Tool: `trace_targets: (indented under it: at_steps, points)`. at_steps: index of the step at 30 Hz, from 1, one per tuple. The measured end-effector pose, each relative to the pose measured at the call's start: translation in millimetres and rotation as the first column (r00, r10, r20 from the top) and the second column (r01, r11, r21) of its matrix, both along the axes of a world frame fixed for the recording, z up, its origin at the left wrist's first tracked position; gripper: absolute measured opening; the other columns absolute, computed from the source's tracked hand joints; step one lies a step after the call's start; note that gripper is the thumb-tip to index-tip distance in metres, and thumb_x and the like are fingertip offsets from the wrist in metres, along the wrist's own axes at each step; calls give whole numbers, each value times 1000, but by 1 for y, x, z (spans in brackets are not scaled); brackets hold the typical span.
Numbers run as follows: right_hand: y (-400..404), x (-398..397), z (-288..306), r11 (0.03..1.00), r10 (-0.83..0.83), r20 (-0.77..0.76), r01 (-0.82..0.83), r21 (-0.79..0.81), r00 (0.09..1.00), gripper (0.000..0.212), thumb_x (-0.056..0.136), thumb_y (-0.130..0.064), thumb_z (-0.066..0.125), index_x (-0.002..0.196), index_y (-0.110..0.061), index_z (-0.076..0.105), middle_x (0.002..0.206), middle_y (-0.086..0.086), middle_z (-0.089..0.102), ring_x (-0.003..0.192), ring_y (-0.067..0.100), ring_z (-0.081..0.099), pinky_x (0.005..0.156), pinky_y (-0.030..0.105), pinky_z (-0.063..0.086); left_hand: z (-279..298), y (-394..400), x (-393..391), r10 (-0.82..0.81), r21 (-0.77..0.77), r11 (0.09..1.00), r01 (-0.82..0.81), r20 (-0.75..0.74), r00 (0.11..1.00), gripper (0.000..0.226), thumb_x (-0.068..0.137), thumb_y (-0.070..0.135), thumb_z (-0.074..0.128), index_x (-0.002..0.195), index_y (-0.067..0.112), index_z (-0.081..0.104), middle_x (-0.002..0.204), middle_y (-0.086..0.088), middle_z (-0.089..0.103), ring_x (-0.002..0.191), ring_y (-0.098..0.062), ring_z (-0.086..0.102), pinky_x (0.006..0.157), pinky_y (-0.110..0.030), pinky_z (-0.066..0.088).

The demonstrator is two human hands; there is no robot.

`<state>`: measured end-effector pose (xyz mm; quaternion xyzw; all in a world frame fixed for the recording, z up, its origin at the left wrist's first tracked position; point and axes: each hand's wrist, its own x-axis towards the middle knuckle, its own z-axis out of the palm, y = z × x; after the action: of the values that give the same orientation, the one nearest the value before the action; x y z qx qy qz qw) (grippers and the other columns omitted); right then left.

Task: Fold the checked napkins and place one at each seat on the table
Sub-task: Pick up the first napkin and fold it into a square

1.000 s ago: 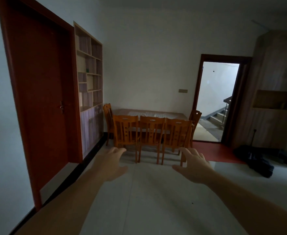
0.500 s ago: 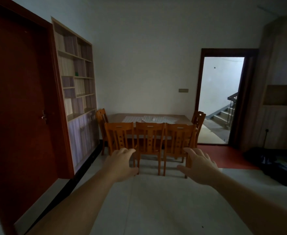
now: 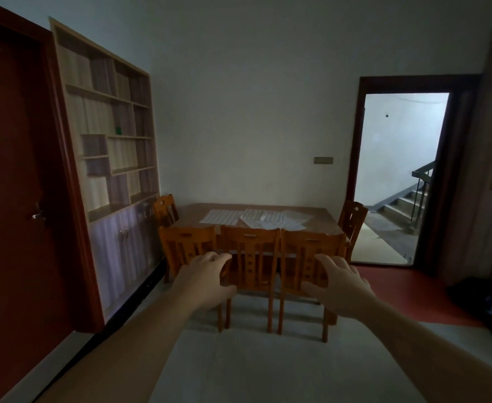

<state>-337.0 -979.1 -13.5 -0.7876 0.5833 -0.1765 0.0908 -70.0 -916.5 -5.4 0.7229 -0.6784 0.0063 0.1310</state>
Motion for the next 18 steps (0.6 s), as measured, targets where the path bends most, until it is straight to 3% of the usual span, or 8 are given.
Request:
trace_targets:
  at_steps: [12,18]
  points:
    - [-284,-33,-44,999,-11,-28,12,34,1000,84,76,-69,55,146,-38,22,152,0,28,136,28,33,108,55,34,-59,-309,-23,-8,61,998,9,-18,1000,77,86,55,55,150,32,21,156,2,27,141,-22,30,111,-48,33]
    - [-430,-47,-39,999,-50,-90,51,16,995,86,73,-74,50,145,-40,19,150,1,31,135,27,35,105,54,37,-52,-466,-34,-51,61,997,52,-6,999,77,85,57,55,150,32,21,156,2,27,142,-23,28,110,-48,32]
